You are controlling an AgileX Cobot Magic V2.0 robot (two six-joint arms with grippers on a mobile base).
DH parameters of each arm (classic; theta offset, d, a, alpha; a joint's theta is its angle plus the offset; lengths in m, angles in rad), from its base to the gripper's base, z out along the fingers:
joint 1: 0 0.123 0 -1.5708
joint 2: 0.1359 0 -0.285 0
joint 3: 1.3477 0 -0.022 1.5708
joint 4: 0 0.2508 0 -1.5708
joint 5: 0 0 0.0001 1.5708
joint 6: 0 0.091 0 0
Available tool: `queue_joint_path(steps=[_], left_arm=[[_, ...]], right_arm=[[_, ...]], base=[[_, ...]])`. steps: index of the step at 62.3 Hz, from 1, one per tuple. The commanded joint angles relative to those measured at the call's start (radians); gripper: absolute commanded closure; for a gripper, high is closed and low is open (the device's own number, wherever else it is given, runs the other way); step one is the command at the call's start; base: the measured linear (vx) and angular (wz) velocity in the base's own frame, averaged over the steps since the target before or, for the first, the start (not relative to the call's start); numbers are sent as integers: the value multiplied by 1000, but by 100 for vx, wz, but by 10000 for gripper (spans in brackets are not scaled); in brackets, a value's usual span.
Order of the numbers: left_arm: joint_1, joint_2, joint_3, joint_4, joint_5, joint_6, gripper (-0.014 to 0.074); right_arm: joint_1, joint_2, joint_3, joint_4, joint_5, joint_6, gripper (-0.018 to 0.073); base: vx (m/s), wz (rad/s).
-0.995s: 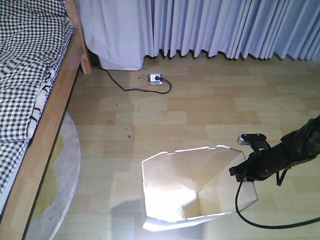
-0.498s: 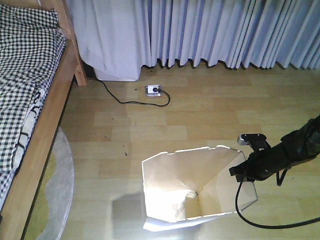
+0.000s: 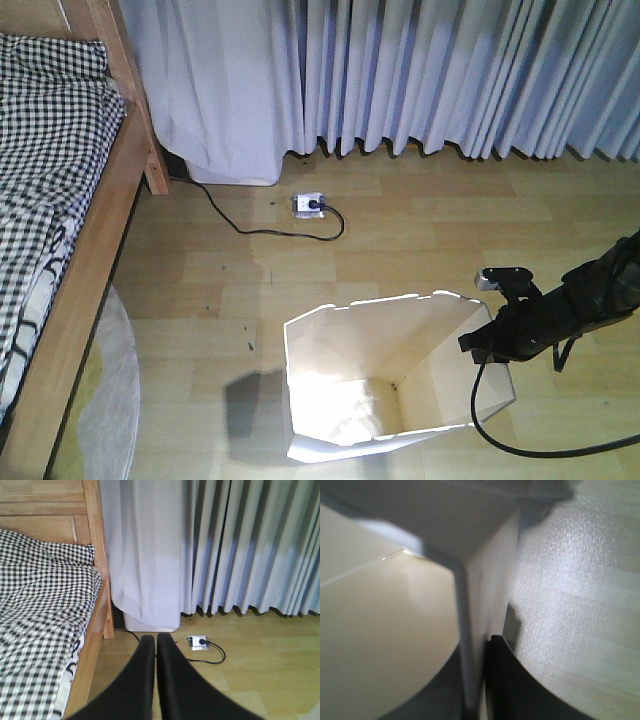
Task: Move trash bin to bedside with robot
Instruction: 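Carry the held bin with the right gripper toward the bed, then bring the bin beside the bed frame near the curtains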
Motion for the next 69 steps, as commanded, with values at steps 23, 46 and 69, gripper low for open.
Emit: queue_joint_path(steps=[23, 46, 69], left_arm=[[-2, -14, 19, -3, -69, -4, 603], [-2, -14, 19, -3, -69, -4, 603], [-2, -14, 19, -3, -69, -4, 603]], right_arm=[[-2, -75, -15, 37, 166, 3, 566], [-2, -75, -15, 37, 166, 3, 566], [-2, -75, -15, 37, 166, 3, 566]], base=[[24, 6], [19, 5], [18, 0]])
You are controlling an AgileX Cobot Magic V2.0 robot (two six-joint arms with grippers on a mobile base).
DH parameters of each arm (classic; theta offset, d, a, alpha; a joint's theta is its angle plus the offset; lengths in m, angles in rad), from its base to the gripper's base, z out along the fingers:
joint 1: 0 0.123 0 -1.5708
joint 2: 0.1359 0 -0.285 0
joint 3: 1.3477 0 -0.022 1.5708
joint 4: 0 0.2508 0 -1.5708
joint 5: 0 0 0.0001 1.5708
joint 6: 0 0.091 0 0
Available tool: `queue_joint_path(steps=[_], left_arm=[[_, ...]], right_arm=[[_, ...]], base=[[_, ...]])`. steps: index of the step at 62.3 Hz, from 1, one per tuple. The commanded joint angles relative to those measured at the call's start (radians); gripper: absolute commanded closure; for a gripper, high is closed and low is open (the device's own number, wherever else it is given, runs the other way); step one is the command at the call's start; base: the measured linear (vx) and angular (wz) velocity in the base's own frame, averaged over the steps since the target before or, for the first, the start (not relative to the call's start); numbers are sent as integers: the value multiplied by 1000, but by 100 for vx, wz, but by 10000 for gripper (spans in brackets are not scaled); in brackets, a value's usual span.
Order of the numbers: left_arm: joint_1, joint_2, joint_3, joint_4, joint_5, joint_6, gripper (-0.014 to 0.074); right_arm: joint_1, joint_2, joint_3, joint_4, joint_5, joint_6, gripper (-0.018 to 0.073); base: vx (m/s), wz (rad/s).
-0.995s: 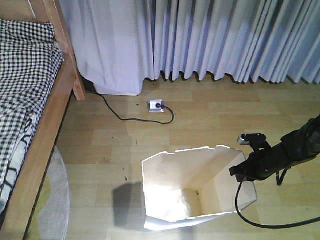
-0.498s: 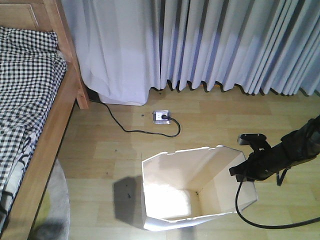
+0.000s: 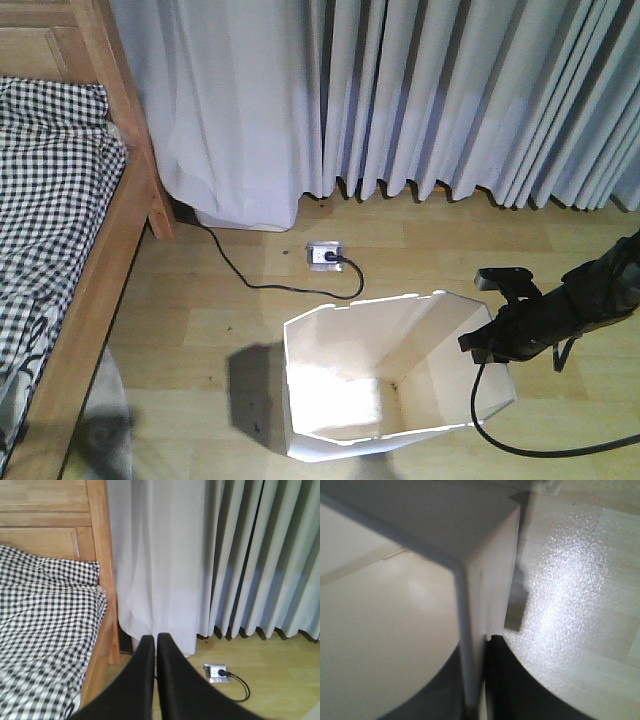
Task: Move trash bin to bedside with robot
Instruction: 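Bring the bin beside the bed frame near the curtains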
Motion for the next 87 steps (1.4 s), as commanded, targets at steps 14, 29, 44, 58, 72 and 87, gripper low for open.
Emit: queue_joint_path(steps=[14, 29, 44, 58, 72, 87], left_arm=[[-2, -14, 19, -3, -69, -4, 603], [-2, -14, 19, -3, -69, -4, 603], [-2, -14, 19, -3, -69, -4, 603], [-2, -14, 19, -3, -69, -4, 603], [-2, -14, 19, -3, -69, -4, 603], [-2, -14, 19, -3, -69, -4, 603]], right_arm=[[-2, -75, -15, 37, 167, 3, 566], [-2, -75, -15, 37, 167, 3, 566], [-2, -75, -15, 37, 167, 3, 566], [-2, -75, -15, 37, 167, 3, 566], [-2, -75, -15, 37, 167, 3, 566], [-2, -75, -15, 37, 167, 3, 566]], base=[[18, -2], [17, -2], [15, -3], [14, 0], [13, 1], [11, 1]])
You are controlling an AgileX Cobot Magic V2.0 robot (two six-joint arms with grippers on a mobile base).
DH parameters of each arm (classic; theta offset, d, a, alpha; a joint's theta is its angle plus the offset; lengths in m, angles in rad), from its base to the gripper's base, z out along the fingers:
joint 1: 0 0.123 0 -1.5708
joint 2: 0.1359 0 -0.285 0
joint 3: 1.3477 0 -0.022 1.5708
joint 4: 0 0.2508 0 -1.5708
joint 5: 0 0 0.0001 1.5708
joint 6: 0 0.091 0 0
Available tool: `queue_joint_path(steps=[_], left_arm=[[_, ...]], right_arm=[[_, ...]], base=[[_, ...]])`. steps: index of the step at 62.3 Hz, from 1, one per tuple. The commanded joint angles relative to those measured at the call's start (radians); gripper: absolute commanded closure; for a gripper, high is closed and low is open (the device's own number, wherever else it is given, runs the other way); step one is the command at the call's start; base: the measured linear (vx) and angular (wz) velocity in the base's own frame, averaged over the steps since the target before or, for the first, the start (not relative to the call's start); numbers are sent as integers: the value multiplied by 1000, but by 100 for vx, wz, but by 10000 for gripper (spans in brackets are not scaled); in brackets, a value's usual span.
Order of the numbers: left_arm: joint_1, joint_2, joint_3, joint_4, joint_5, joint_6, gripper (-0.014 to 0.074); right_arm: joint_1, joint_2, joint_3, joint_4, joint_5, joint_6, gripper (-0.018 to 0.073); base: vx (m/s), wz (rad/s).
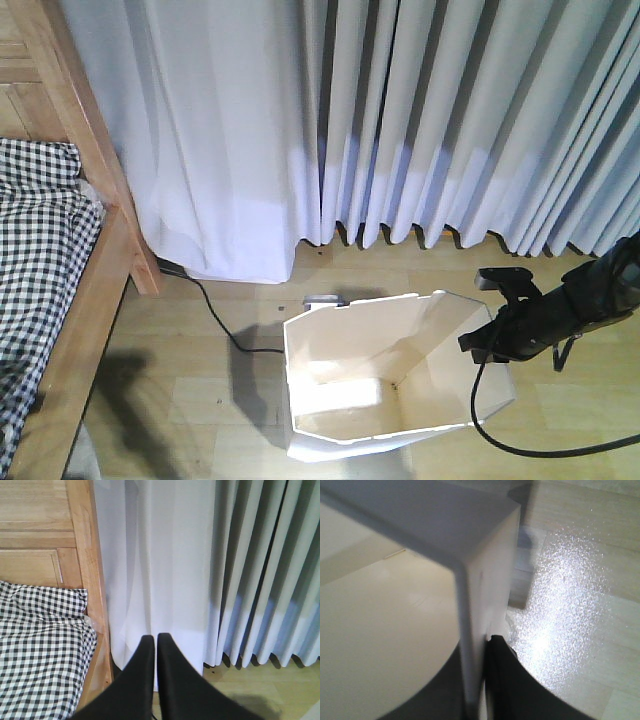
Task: Move trash bin to bedside with robot
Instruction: 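Bring the bin beside the bed frame near the curtains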
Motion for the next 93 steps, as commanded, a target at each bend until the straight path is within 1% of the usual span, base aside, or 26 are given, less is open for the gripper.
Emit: queue_joint_path(steps=[1, 73, 77, 82, 85, 89, 93], left_arm=[[-2, -14, 19, -3, -69, -4, 603], [-2, -14, 19, -3, -69, -4, 603], [-2, -14, 19, -3, -69, -4, 603], [-2, -14, 19, -3, -69, -4, 603], [-2, -14, 19, -3, -69, -4, 603], [-2, -14, 19, -3, -69, -4, 603], [-2, -14, 19, -3, -69, -4, 603]], right_arm=[[-2, -75, -15, 37, 167, 3, 566], [-2, -75, -15, 37, 165, 3, 566], [-2, -75, -15, 46, 132, -2, 566], [-2, -73, -15, 123, 45, 22, 566], [-2, -69, -15, 149, 3, 44, 566], [-2, -59, -24, 141, -56, 42, 566], [-2, -36, -48, 93, -76, 45, 566]], base=[[10, 1], [2, 0], [0, 0], [0, 0], [0, 0], [0, 0], [0, 0]])
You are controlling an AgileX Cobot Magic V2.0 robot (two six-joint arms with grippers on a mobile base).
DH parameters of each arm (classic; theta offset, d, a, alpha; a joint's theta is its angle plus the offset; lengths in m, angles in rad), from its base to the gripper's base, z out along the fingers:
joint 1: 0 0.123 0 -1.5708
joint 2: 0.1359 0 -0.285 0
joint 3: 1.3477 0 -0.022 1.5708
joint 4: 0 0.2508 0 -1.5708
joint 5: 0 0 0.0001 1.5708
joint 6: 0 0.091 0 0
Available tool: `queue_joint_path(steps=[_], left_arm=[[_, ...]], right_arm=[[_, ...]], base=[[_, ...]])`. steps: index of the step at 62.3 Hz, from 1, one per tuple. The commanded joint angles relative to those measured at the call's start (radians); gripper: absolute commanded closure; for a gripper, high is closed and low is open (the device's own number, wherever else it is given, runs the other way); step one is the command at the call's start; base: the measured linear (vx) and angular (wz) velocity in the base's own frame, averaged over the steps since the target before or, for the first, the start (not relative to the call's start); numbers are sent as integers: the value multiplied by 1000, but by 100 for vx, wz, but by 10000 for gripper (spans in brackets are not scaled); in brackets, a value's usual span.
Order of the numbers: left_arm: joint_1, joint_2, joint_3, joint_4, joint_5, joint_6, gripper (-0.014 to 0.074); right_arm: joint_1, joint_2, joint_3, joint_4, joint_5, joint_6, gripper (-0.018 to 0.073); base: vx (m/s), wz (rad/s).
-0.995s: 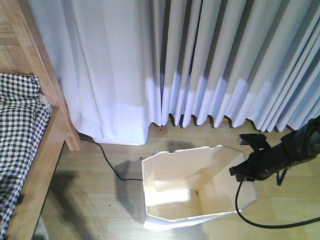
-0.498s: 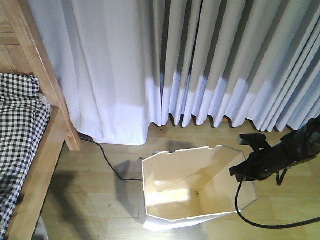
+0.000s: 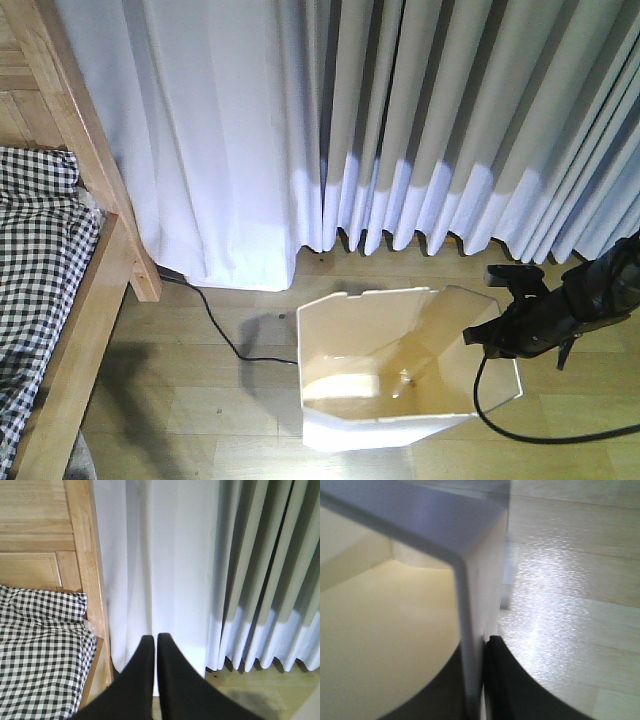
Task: Move trash bin to bedside with robot
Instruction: 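Bring the bin beside the bed frame near the curtains, then lower the bin to the floor with the right gripper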
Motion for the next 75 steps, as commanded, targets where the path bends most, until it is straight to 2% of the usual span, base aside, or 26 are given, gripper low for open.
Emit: queue_joint_path(steps=[1, 20, 28, 54, 65, 75], left_arm=[[-2, -14, 19, -3, -69, -4, 603], [-2, -14, 19, -3, -69, -4, 603], [-2, -14, 19, -3, -69, -4, 603], [-2, -14, 19, -3, -69, -4, 603], [-2, -14, 19, -3, -69, -4, 603], [-2, -14, 19, -3, -69, -4, 603]], right_arm=[[-2, -37, -48, 10, 39, 29, 566], [-2, 150, -241, -70, 51, 138, 562], [-2, 230, -319, -156, 56, 188, 559], [-1, 514, -668, -440, 184, 531, 543], [-1, 602, -811, -475, 233, 589, 529], [0, 661, -902, -475, 256, 593, 510]], base=[[0, 0], [0, 0], [0, 0], [0, 0], [0, 0], [0, 0]])
